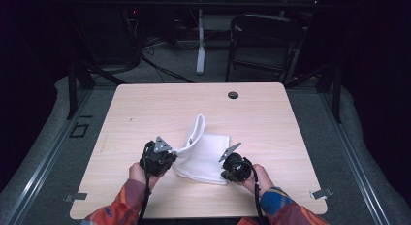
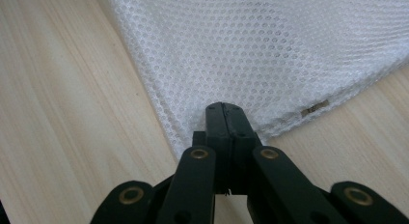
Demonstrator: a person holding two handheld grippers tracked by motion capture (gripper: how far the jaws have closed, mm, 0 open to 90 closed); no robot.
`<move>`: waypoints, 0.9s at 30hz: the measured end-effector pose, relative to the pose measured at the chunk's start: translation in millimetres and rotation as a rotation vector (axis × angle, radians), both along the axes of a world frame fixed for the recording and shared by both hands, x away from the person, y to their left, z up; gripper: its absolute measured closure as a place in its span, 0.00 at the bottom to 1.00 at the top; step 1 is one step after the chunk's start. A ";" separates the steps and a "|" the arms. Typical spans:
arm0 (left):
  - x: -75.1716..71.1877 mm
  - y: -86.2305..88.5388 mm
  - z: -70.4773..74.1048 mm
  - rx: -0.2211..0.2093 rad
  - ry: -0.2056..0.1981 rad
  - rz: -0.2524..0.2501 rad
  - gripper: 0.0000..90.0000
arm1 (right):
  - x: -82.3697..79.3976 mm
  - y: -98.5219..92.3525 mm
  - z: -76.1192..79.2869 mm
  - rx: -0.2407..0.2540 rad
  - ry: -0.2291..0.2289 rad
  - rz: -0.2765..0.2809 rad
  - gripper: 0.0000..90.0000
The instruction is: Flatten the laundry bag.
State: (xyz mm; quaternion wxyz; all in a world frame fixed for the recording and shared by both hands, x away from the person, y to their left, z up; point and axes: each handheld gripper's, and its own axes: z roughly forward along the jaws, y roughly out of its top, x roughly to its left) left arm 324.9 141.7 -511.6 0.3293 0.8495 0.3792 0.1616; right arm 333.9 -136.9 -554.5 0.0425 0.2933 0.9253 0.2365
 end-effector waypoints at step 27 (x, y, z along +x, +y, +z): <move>2.6 11.5 -12.0 -0.007 0.095 0.011 0.97 | 5.3 -4.7 3.2 -0.068 -0.016 -0.041 1.00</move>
